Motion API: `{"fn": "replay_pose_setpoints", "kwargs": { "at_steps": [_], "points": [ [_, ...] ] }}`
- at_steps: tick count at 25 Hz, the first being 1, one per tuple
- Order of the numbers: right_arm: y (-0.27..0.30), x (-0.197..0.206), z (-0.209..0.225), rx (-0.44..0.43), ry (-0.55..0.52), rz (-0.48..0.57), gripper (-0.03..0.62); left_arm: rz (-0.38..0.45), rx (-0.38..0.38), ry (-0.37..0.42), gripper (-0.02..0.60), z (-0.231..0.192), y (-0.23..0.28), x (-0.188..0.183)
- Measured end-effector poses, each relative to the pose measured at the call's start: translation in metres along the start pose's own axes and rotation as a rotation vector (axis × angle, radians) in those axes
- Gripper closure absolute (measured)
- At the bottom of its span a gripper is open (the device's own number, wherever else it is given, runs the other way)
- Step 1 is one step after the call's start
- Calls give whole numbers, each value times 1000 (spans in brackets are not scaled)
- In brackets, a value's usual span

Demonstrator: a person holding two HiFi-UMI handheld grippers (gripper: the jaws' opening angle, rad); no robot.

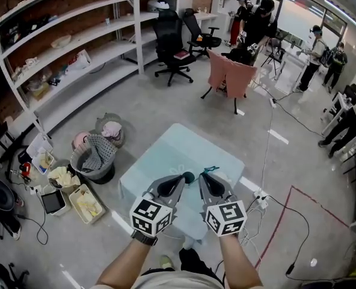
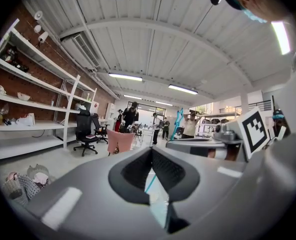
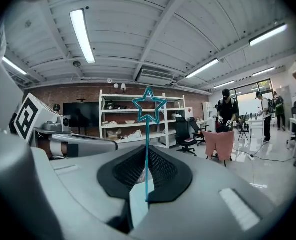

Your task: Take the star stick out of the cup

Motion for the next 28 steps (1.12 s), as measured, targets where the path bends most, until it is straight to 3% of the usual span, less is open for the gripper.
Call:
{"fn": "replay_pose_setpoints", "kwargs": {
  "at_steps": [16,28],
  "points": [
    [-27,-49,-41,-7,-49,63,568,79,13,47,575,25,-44,-56],
    [-33,-54,-49,-21,-54,68,568,83,10,58,575,31,-51,-62]
  ]
}}
Point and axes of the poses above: the fingertips, and each gripper's own axes: y forward along the fingers, z to its right, x out of its underside, the point moved 7 cm from there along -y, backward along the fingers, and after that the axes turned 14 degrees about z, right-handed, at the moved point
